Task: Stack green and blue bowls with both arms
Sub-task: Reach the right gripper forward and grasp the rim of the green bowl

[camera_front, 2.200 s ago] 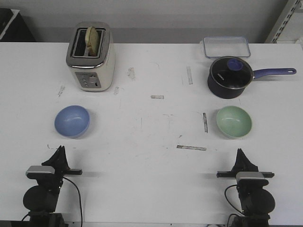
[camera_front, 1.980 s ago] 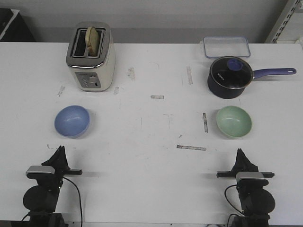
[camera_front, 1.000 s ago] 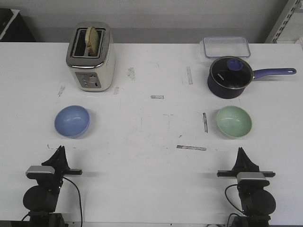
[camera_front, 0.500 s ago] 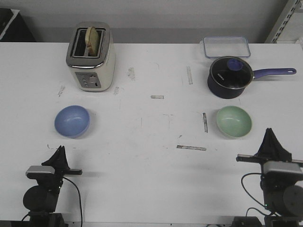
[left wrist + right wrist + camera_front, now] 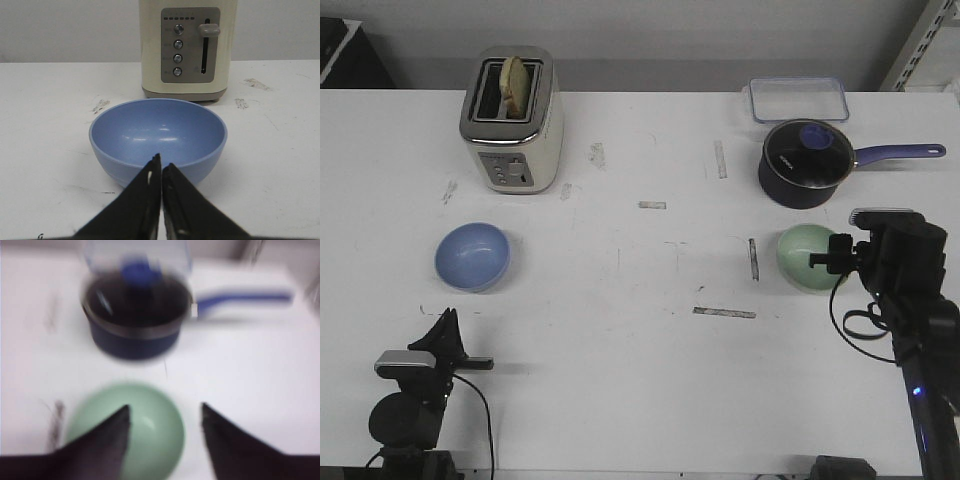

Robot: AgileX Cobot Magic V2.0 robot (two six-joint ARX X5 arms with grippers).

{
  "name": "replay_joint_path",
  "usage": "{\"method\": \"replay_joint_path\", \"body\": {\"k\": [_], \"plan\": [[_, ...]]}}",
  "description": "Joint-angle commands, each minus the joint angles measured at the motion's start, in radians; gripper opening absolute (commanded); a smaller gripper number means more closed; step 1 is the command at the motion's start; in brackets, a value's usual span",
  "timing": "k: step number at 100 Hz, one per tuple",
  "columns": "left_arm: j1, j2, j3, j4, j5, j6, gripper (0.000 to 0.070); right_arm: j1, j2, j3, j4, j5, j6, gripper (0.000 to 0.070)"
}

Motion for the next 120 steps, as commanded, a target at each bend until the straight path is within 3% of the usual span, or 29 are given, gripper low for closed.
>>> {"method": "replay_joint_path", "body": {"k": [1, 23, 48, 54, 70, 79, 85, 112, 120], "plan": [[0.002, -0.002, -0.021, 0.015, -0.003, -0.004, 0.0003, -0.025, 0.058, 0.015, -0.005, -0.026, -0.021, 0.0518], [0.002, -0.002, -0.021, 0.016, -0.003, -0.004, 0.0003, -0.132, 0.247, 0.015, -0.025, -0.135, -0.052, 0.0537], [0.002, -0.002, -0.021, 0.016, -0.003, -0.004, 0.0003, -0.164, 0.420, 0.015, 0.016, -0.145, -0.054, 0.0531], [0.002, -0.002, -0.021, 0.016, -0.003, -0.004, 0.0003, -0.164, 0.441, 0.015, 0.017, -0.148, -0.054, 0.0463], [0.002, -0.002, -0.021, 0.016, -0.003, -0.004, 0.0003, -0.164, 0.452, 0.015, 0.047, -0.158, -0.054, 0.0138], [0.002, -0.002, -0.021, 0.016, -0.003, -0.004, 0.0003, -0.164, 0.451, 0.015, 0.062, -0.158, -0.054, 0.0043], [0.002, -0.002, -0.021, 0.016, -0.003, -0.004, 0.0003, -0.164, 0.451, 0.015, 0.063, -0.158, -0.054, 0.0010], [0.002, -0.002, -0.021, 0.016, -0.003, -0.004, 0.0003, -0.164, 0.385, 0.017, 0.068, -0.159, -0.053, 0.0009], [0.002, -0.002, -0.021, 0.016, -0.003, -0.004, 0.0003, -0.162, 0.328, 0.018, 0.068, -0.193, -0.036, 0.0009]]}}
